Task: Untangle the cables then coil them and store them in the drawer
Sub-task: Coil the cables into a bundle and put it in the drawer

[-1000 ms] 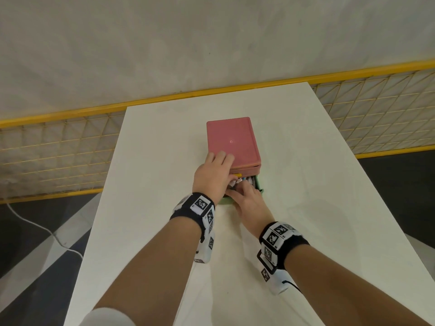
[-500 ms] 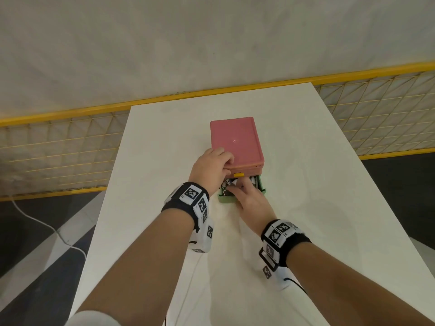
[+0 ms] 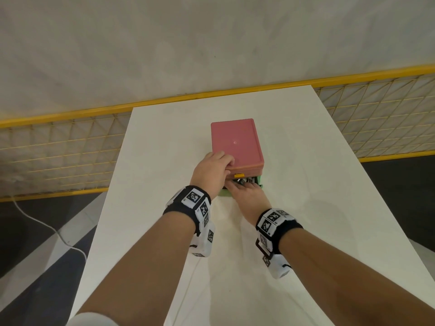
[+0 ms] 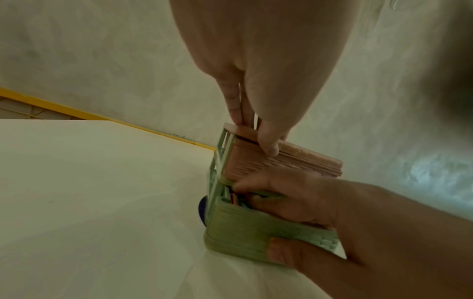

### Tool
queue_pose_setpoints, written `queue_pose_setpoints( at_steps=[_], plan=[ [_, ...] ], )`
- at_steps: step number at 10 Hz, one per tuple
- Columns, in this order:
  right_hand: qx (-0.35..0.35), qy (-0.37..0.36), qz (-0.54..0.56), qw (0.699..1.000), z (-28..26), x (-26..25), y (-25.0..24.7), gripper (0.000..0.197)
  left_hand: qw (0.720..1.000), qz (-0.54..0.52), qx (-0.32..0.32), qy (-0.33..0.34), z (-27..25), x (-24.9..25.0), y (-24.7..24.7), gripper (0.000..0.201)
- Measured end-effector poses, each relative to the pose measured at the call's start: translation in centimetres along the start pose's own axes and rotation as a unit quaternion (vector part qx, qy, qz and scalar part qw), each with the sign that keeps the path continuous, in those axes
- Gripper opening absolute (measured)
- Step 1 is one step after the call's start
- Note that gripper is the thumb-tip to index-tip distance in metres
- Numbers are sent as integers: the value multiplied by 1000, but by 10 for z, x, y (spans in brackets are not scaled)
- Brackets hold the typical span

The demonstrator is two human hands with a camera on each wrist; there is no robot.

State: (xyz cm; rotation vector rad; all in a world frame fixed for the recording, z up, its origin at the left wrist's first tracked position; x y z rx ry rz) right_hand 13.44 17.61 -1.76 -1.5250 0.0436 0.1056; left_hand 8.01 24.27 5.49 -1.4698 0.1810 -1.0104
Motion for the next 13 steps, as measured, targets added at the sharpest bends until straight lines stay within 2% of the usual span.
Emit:
queue_pose_setpoints(
  at_steps=[1, 2, 4, 5, 6, 7, 8, 9, 10, 11, 12, 13],
  plan=[
    [-4, -26, 4, 1000, 2, 1, 7, 58, 1000, -1, 0, 2, 0, 1, 0, 17],
    [-21, -27, 12, 999, 6, 7, 13, 48, 1000, 1, 6, 1, -1, 0, 1, 16],
    [84, -41, -7, 996, 4, -1, 5, 40, 1000, 3, 11, 3, -1, 0, 2, 15],
    [93, -16, -1, 996, 10, -5, 3, 38, 1000, 1, 10, 6, 0, 1, 3, 15],
    [87, 6, 44, 995, 16, -2, 7, 34, 1000, -2, 8, 6, -1, 1, 1, 15],
    [152, 16, 132, 979, 4, 13, -2, 31, 1000, -3, 13, 2, -1, 1, 0, 15],
    [260, 150, 196, 933, -26, 44, -21, 51, 1000, -2, 19, -1, -1, 1, 1, 16],
    [256, 300, 202, 896, -28, 69, -14, 100, 1000, -5, 20, 6, -2, 0, 3, 17],
    [200, 358, 218, 886, -10, 79, -7, 116, 1000, -2, 21, 5, -1, -1, 3, 16],
    [166, 366, 230, 886, -8, 82, 1, 117, 1000, 0, 13, 6, -2, -2, 3, 16],
    [175, 342, 217, 897, -14, 81, -8, 111, 999, -33, -10, 0, -1, -3, 0, 16],
    [221, 321, 226, 893, -16, 84, -37, 90, 992, -126, 30, 6, -3, -6, -21, 18]
  ],
)
Point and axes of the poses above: each hand's wrist, its own z-axis towards the middle knuckle, its own y-axis out of the palm, x = y × z, the point moved 8 cm from there along z, towards the middle knuckle, and after that the axes turned 10 degrees about -z, right-handed, at the moved point
